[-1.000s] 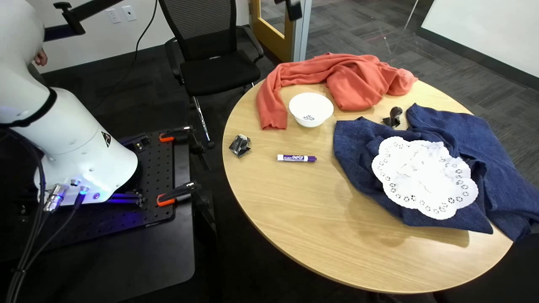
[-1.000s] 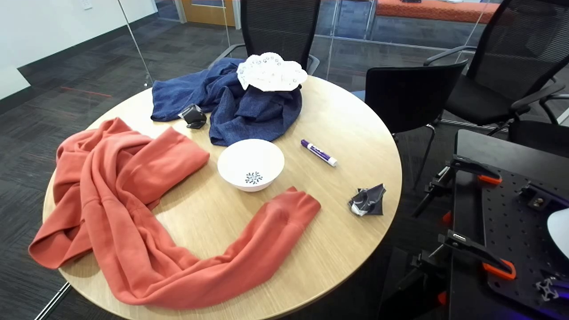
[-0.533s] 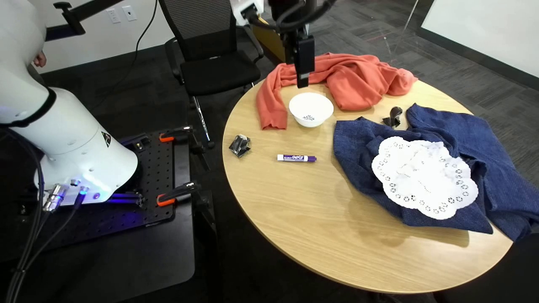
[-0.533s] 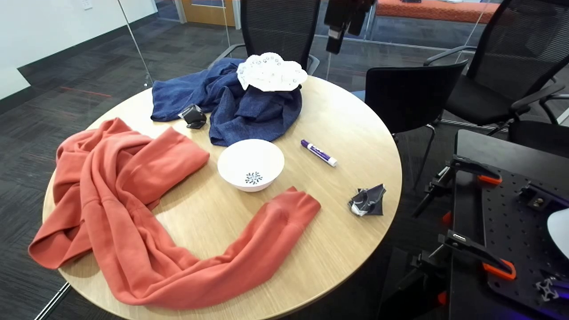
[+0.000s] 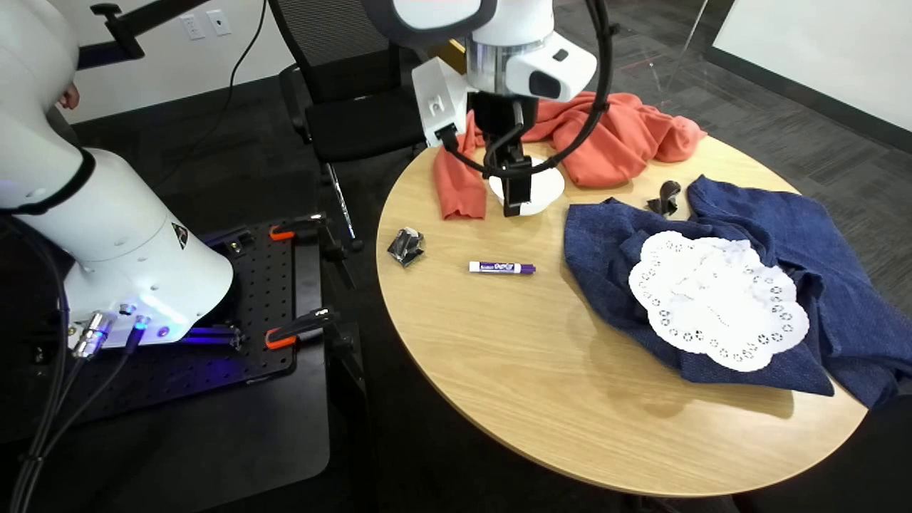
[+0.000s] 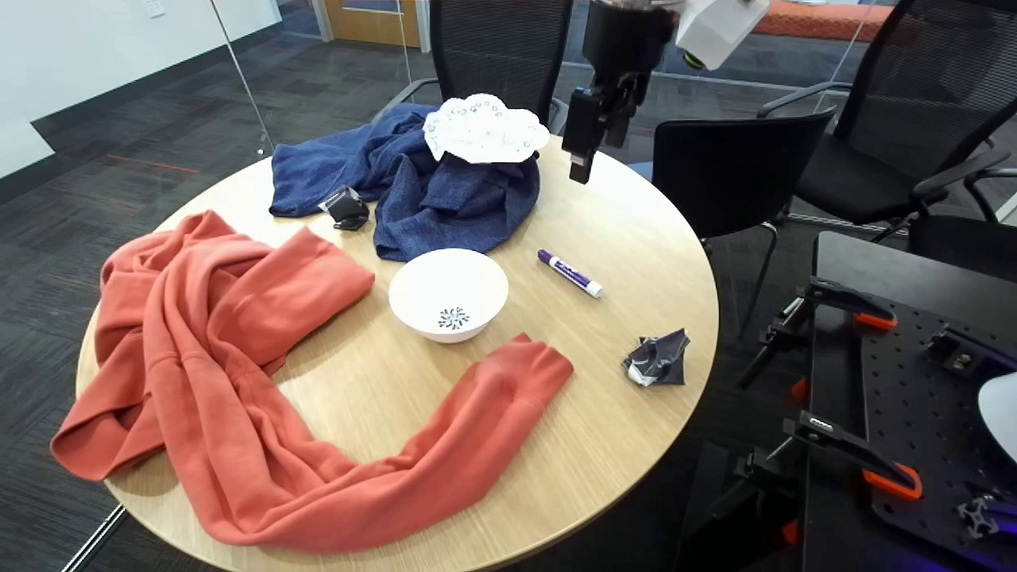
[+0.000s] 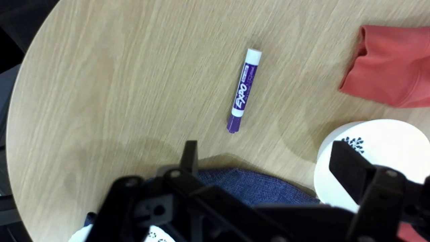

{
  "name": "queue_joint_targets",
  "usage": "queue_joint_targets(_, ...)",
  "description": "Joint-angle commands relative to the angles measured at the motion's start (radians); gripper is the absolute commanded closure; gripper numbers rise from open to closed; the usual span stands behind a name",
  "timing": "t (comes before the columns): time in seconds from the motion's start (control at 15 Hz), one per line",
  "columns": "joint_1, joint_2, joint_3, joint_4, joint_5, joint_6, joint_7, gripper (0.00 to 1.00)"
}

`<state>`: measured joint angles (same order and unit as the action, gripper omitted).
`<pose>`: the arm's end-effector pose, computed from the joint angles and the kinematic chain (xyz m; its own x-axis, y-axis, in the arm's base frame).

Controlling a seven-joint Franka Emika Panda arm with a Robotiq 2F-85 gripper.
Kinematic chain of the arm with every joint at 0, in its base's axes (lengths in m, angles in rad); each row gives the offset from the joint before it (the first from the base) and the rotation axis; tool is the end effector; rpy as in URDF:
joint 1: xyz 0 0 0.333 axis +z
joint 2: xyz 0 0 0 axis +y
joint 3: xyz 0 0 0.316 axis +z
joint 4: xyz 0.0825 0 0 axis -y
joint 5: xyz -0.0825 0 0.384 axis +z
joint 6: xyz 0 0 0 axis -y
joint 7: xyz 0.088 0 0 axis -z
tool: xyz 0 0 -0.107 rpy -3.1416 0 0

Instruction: Put he marker in the bowl

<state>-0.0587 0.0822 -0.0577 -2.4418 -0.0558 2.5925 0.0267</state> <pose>0.4897 -0.0564 0.2752 0.9932 -0.0946 0.0686 -0.0971 -0.9946 0.0352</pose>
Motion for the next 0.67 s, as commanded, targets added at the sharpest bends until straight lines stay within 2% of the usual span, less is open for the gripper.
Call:
queue_joint_targets(0.0, -0.004, 0.088, -0.013, 0.013, 0.018, 0.094, 0.036, 0.00)
queue_joint_targets(0.13, 0.001, 0.071, -0.015, 0.001, 0.008, 0.070, 0.017, 0.00)
queue_joint_targets(0.47, 0.001, 0.105, -0.019, 0.008, 0.008, 0.086, 0.025, 0.00)
queue_joint_targets(0.6, 0.014, 0.134, -0.027, 0.013, -0.026, 0.115, 0.054, 0.00)
